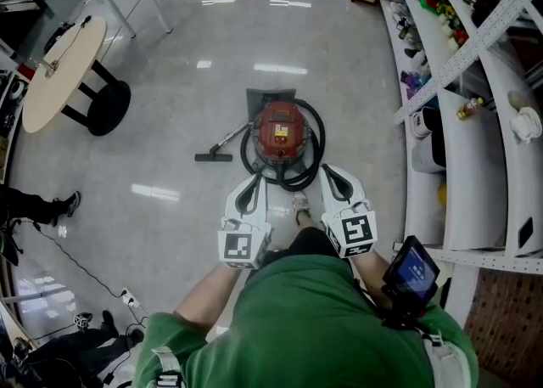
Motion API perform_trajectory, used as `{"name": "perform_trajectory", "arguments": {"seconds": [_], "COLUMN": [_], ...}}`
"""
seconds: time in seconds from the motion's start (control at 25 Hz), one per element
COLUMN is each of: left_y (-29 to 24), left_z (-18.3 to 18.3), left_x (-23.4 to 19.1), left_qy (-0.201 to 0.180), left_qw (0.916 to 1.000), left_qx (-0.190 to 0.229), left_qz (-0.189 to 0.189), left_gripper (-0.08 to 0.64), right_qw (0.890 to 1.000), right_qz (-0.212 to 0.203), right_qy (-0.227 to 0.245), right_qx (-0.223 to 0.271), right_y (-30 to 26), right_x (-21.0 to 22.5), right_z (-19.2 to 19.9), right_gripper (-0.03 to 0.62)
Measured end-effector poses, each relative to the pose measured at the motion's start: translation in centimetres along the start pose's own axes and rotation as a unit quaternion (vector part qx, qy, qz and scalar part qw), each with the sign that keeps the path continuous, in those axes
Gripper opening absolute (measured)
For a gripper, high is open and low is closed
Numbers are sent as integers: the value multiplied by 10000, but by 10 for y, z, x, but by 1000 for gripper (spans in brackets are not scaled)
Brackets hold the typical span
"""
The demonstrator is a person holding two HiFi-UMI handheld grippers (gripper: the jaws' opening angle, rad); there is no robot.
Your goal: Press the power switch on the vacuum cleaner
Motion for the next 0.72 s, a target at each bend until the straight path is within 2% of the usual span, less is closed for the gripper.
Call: {"name": "perform_trajectory", "arguments": {"seconds": [0.16, 0.36, 0.6, 0.72], "left_y": [28, 50, 64, 64], "left_z": [-6, -9, -22, -25], "left_x": [14, 30, 60, 81], "left_qy": [81, 106, 161, 134], "left_qw": [9998, 9996, 9993, 9994], "left_qx": [-38, -28, -74, 39], "left_qz": [192, 256, 317, 318], "left_gripper": [6, 6, 6, 6], "right_qw": [9999, 9999, 9997, 9998], "right_qz": [107, 154, 218, 197], "right_qy": [-22, -31, -26, -37], "right_qx": [11, -27, 48, 63], "right_y": [30, 61, 104, 127], "right_x": [-18, -28, -18, -8], "right_z": [0, -2, -10, -6], "right_gripper": [3, 3, 3, 3]}}
Point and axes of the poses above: the fingertips, and each gripper's own axes: y backward along the fingers, x to its right, z out of its underside, the point moved 6 cm from there along y, backward along the fingers, and after that the axes turned 2 degrees about -z, right-handed, at the moved point
